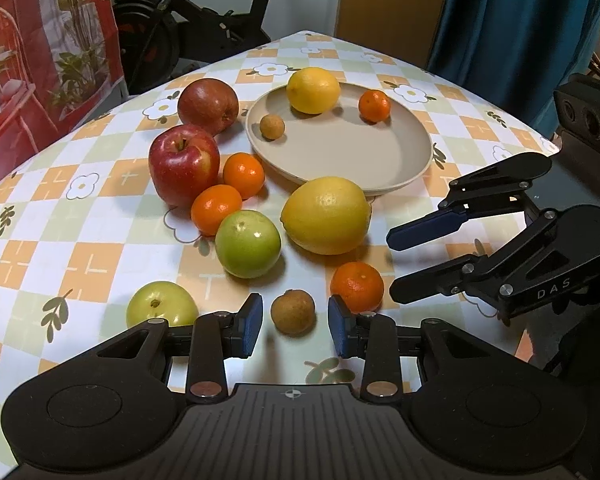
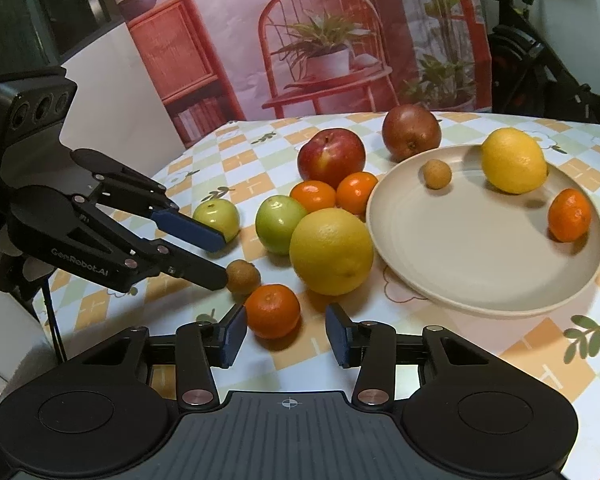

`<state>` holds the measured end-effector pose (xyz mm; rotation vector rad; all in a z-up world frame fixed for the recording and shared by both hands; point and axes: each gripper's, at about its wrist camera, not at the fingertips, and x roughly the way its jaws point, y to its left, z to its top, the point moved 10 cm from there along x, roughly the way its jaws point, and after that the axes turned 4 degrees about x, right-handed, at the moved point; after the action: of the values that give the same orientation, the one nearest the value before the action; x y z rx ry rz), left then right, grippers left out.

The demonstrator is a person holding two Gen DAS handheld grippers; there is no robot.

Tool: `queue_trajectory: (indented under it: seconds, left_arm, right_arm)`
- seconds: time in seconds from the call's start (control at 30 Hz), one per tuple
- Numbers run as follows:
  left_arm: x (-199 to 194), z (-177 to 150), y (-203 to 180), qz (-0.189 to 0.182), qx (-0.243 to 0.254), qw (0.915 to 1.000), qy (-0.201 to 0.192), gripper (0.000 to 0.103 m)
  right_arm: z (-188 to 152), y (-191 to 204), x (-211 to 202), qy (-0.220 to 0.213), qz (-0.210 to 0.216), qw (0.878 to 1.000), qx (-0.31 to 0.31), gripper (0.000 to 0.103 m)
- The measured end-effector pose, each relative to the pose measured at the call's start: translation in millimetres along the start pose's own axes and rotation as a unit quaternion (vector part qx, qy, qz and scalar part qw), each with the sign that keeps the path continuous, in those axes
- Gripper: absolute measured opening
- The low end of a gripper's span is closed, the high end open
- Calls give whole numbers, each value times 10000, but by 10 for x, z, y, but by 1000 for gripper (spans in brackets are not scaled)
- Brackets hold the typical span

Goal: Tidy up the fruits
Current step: 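Move the left gripper to a small brown kiwi while the right gripper approaches a tangerine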

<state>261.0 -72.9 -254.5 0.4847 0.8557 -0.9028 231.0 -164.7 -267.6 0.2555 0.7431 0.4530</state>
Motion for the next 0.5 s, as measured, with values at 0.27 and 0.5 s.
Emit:
queue_trajectory:
  seconds: [0.27, 0.5]
  left_arm:
    - [46, -12, -9, -59, -94, 9999, 70, 38]
    - [90, 5, 49, -142, -435, 9989, 120, 38]
  right_arm:
    - [-15, 32, 108, 93, 116, 9999, -58, 37]
    - [-7, 70, 207, 140, 173, 9995, -226, 36]
